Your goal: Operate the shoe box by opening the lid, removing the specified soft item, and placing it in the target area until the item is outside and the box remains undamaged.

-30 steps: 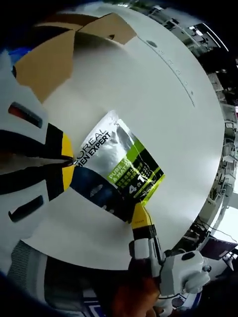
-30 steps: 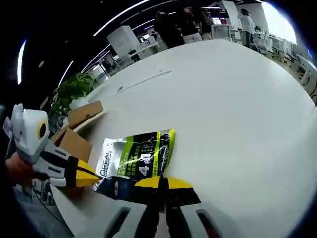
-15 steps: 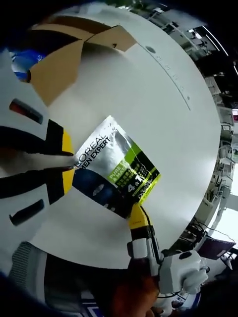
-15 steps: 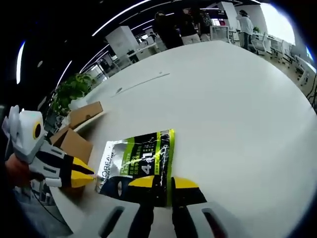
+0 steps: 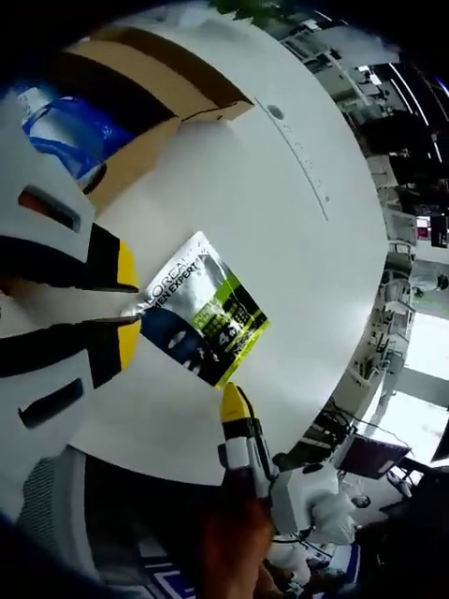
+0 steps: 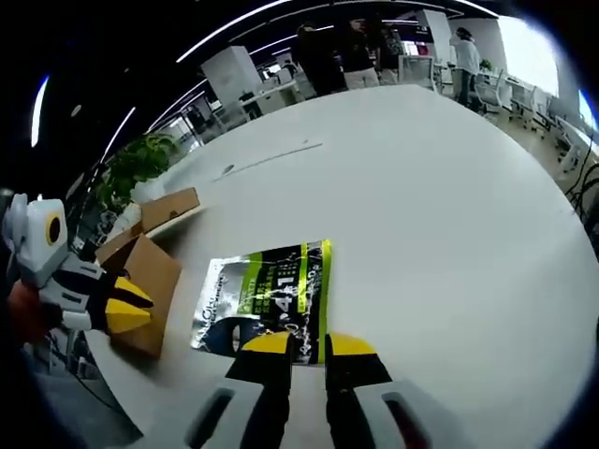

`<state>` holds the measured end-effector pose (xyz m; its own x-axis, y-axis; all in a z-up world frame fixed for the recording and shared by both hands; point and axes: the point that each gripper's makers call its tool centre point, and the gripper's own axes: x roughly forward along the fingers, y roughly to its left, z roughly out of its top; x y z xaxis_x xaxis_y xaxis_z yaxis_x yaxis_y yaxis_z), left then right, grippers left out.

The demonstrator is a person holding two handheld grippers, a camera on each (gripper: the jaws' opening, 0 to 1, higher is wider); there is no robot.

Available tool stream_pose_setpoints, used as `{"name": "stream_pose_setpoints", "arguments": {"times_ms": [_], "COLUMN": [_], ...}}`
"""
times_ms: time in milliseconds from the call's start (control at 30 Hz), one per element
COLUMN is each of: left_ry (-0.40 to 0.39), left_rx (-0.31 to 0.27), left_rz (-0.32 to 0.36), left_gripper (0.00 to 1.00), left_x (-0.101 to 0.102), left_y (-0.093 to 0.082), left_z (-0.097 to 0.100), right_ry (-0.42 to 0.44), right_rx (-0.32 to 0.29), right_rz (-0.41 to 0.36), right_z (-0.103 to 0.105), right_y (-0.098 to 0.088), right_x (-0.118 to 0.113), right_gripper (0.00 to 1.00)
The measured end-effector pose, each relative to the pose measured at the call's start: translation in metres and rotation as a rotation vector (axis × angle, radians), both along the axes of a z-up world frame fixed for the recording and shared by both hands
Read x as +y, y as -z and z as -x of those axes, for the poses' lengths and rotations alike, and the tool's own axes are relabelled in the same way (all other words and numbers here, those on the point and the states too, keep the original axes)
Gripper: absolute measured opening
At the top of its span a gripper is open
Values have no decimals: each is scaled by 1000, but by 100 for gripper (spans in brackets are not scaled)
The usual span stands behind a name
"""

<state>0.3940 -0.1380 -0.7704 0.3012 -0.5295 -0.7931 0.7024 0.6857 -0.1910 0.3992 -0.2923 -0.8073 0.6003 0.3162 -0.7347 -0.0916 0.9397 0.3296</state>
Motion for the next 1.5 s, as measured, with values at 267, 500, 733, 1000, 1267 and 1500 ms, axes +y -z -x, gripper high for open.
{"name": "stream_pose_setpoints", "arguments": {"times_ms": [267,500,733,1000,1267,1500], "left_ry": [6,-14,-62,-124,-230,-300], "left_rx": [-64,-90,-95,-111,-131,-144], "left_rz": [67,102,118,151,183,194], "left_gripper": [9,10,9,11,13,18], "left_x": [18,40,73,116,166,202], "left_y": [-21,-30,-35,-44,-53,-54], "left_z": [8,9,11,13,15,18], "right_ry": [-9,-17,-49,-180,-358,-449], "right_rx": [-29,-24,-46,-119,-165,-164], "right_rz": [3,-11,-19,-20,-2,2], "right_z": [14,27,24,5,-11,-15], "right_y": [-13,-14,-28,-61,-83,-84], "right_x": [8,26,51,104,167,204], "right_gripper": [9,9,9,10,15,20]}}
